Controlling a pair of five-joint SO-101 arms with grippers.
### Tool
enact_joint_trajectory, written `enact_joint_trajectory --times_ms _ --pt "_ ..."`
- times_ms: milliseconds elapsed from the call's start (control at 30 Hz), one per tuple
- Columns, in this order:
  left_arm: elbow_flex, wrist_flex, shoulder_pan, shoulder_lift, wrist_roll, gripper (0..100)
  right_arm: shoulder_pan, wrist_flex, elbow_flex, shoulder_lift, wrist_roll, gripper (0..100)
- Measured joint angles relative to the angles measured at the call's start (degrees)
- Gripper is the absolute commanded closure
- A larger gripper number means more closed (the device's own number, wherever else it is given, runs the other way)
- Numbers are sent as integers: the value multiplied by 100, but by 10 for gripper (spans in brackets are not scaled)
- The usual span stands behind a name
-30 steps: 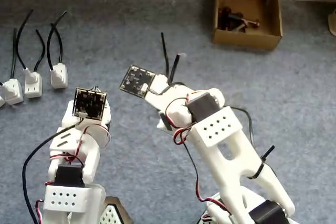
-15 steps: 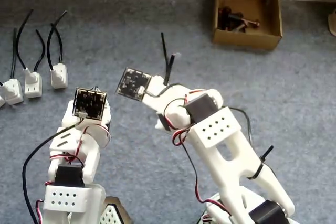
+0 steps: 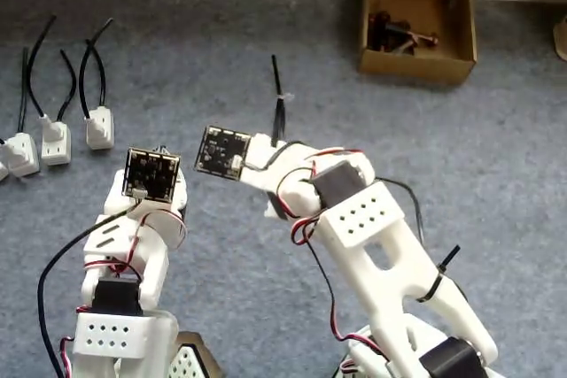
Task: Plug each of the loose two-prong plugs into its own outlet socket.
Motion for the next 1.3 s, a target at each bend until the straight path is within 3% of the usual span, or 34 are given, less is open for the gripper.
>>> enact_joint_trajectory --times_ms 700,1033,1300 --pt "0 0 -176 0 0 994 -88 -35 308 70 1319 992" --pt "0 0 -360 0 0 994 -97 -651 334 809 1363 992" --pt "0 0 -360 0 0 994 308 -879 -62 1389 1160 992"
